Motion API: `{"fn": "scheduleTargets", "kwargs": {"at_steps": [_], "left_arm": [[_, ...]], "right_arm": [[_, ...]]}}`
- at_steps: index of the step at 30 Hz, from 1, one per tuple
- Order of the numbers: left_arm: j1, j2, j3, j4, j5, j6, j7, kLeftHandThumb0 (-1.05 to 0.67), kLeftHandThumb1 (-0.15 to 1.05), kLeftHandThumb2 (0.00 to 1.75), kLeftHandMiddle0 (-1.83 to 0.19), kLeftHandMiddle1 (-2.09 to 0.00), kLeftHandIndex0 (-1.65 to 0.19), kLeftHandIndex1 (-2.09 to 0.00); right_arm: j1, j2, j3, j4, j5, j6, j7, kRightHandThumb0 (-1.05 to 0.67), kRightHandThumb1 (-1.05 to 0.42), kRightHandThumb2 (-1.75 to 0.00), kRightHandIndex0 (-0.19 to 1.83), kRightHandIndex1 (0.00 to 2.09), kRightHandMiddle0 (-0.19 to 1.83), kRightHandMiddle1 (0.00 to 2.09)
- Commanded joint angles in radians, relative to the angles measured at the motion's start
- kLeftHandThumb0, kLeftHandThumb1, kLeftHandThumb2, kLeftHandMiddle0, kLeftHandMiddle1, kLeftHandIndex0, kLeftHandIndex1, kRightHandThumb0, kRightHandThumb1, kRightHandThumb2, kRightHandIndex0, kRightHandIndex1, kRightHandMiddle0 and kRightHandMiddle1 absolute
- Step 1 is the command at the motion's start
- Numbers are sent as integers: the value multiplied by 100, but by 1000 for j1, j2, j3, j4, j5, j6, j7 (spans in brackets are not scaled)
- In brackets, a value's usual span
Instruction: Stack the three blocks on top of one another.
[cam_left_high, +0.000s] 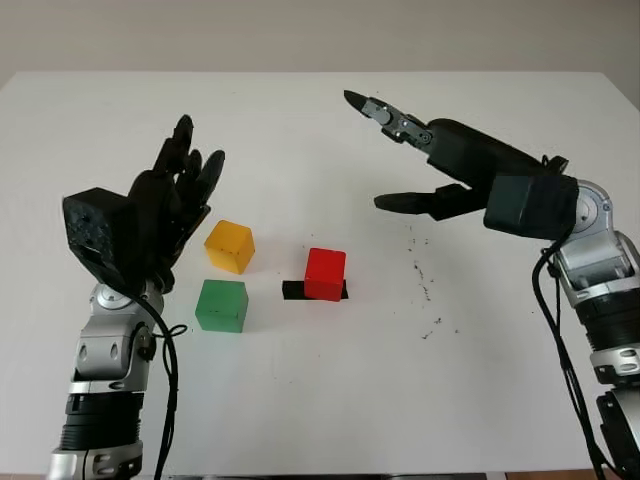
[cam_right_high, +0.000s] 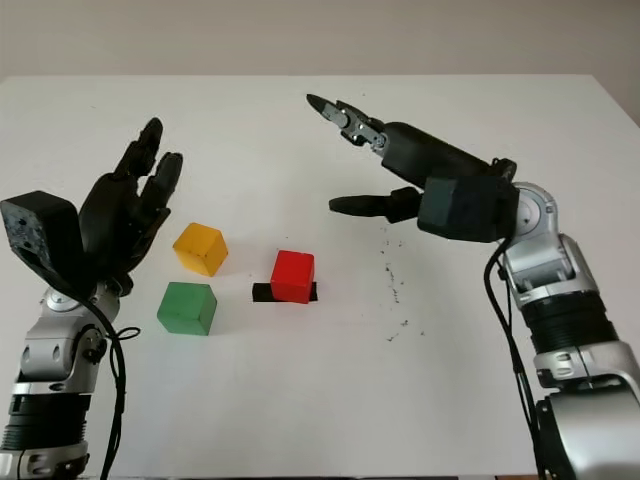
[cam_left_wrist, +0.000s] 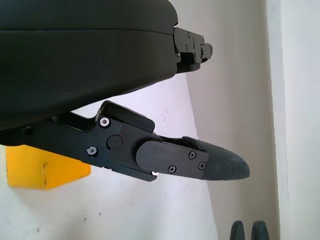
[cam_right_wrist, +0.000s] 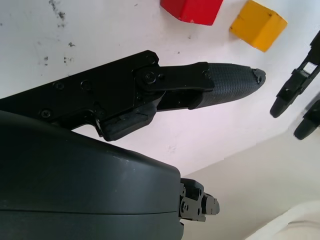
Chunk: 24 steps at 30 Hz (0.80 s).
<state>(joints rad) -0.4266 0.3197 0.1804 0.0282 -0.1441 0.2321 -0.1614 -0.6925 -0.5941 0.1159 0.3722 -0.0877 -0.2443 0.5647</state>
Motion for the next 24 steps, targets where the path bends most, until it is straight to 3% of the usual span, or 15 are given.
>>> {"fn": "scheduleTargets", "kwargs": {"at_steps": [1,3,4,6,7,9,14,16,20,24], "left_arm": [[-52,68,9,22,34,-29,-20,-84,102,7,-17,-16,-13,0],[-97,127,7,54,56,-39,-52,-85,95,4,10,-88,-23,-3],[-114,147,8,67,61,-45,-68,-80,86,4,14,-105,-28,-15],[-145,192,-3,85,80,-57,-103,-71,74,4,13,-116,-8,-91],[-157,219,-17,94,104,-75,-121,-67,70,4,8,-115,-11,-104],[-180,286,-52,112,164,-118,-168,-65,68,5,-5,-107,-23,-104],[-237,429,-131,137,281,-213,-309,-62,69,5,-24,-67,-45,-65],[-252,451,-147,144,309,-226,-334,-64,69,5,-27,-53,-52,-49],[-296,502,-225,172,392,-316,-411,-68,71,6,-18,-39,-48,-38],[-304,505,-268,159,461,-303,-440,-69,72,6,-14,-30,-44,-35]], "right_arm": [[33,25,-34,-46,30,61,-18,-80,-105,-36,-13,7,-4,9],[62,52,-50,-71,45,108,-42,-76,-105,-33,-12,7,-3,8],[73,61,-55,-80,48,118,-51,-75,-105,-33,-12,7,-3,8],[93,78,-64,-90,54,124,-67,-74,-105,-33,-11,7,-2,8],[101,84,-67,-95,57,134,-71,-73,-105,-32,-10,7,-1,8],[114,93,-68,-112,64,166,-68,-74,-105,-32,-10,7,-1,8],[130,90,-64,-150,64,206,-51,-72,-105,-32,-13,5,-2,7],[134,90,-65,-161,62,218,-51,-72,-105,-31,-12,6,-2,7],[137,100,-79,-163,77,222,-54,-74,-105,-30,-12,6,-1,7],[135,110,-88,-162,76,213,-67,-74,-105,-29,-12,5,0,7]]}}
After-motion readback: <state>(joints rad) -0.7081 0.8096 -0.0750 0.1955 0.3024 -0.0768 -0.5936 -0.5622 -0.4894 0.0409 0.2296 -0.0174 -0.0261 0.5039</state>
